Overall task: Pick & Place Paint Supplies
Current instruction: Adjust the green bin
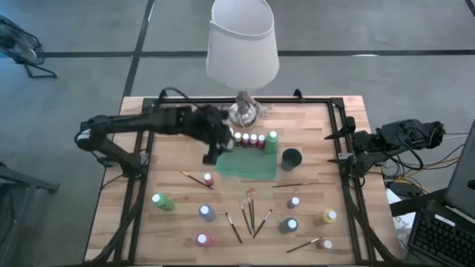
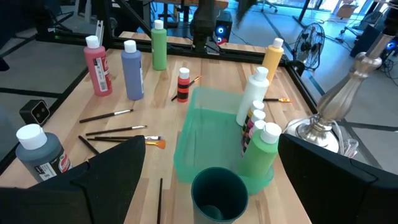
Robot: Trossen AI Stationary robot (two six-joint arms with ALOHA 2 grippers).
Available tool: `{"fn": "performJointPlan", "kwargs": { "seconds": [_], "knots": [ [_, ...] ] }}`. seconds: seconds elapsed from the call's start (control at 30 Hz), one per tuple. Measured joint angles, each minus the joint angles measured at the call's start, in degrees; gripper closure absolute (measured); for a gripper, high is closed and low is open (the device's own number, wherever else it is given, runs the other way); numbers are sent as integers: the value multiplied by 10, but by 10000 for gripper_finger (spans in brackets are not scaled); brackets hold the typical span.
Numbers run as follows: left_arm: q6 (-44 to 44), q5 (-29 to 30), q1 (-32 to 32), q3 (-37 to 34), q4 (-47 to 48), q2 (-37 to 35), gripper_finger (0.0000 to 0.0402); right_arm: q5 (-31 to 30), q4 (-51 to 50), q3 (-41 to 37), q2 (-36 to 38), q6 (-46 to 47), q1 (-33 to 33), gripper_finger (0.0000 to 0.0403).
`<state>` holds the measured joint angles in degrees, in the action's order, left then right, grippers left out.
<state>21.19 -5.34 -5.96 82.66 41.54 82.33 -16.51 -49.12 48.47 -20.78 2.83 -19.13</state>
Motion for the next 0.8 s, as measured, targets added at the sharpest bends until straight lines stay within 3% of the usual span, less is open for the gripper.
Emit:
{"fn": "performJointPlan", "kwargs": {
  "seconds": [0.17,0.43,0.8],
  "knots": [
    [-1,3,35,-24,-4,8,232,0,0,0,0,0,0,39],
    [-21,23,36,-87,-27,8,303,0,0,0,0,0,0,39],
    [-13,30,36,-203,-134,8,395,0,0,0,0,1,0,39]
  ]
}}
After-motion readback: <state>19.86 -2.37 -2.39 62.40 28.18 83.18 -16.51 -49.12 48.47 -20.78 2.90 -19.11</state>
